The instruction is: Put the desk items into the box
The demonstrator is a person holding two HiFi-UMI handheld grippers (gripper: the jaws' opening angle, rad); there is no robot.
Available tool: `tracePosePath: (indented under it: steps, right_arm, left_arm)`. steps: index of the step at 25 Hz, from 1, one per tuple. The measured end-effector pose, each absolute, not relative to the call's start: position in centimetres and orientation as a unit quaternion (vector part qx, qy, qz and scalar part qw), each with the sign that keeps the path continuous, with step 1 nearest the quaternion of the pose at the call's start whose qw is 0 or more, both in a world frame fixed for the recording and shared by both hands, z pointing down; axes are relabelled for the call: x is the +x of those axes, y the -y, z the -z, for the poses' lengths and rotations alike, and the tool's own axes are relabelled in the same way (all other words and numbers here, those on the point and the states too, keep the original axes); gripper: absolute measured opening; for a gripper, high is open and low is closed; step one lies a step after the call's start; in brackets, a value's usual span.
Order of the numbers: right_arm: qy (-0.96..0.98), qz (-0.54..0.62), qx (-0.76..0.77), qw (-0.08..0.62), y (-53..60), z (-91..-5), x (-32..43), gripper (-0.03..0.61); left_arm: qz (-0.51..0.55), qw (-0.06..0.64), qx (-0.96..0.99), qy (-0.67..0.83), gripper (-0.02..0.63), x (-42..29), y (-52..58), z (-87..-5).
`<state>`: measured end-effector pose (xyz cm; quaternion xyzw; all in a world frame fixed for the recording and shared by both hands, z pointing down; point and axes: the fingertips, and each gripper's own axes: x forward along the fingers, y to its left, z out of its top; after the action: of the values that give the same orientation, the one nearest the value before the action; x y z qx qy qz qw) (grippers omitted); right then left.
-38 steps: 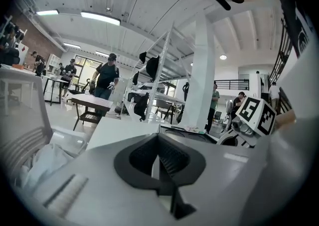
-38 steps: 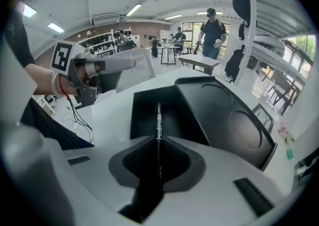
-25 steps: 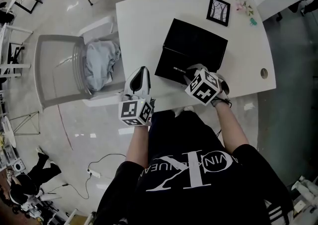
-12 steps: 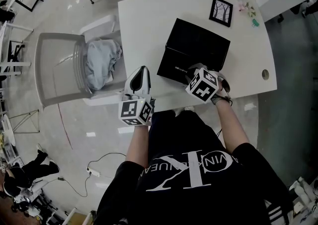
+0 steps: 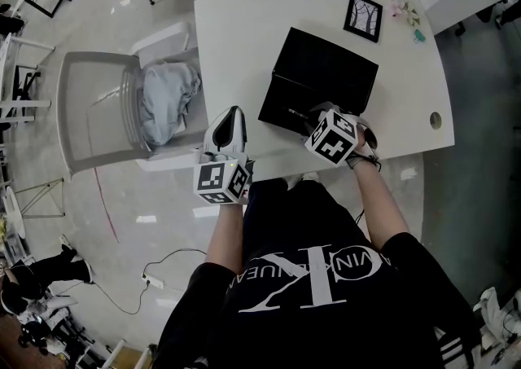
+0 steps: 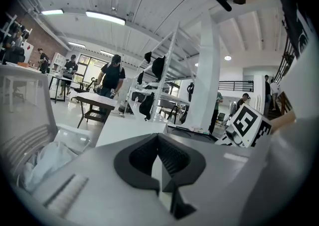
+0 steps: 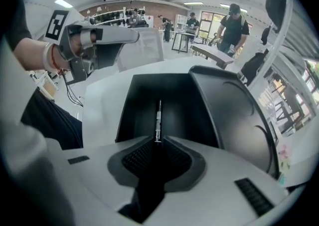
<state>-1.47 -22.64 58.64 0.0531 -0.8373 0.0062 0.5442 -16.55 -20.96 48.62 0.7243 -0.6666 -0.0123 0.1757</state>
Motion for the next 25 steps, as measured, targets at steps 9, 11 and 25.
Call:
tracePosePath:
  steps: [9, 11, 25]
  right_arm:
    - [0.849, -0.013, 0.068, 0.523, 22.4, -57.4, -1.3, 0.057]
    - [0.853, -0.015, 0.074, 0.517, 22.4, -57.1, -1.2, 0.057]
    - [0.879, -0.054, 0.146, 0.45, 23.0, -53.8, -0.1, 0.018]
  left_arm:
    - [0.012, 0.174, 0.73, 0.661, 0.009, -16.1, 20.9, -48.5]
    - [0.012, 0.173, 0.732, 0.659, 0.009, -16.0, 20.9, -48.4]
    - [0.012, 0.159, 0.755, 0.636, 0.009, -14.8, 21.4, -47.2]
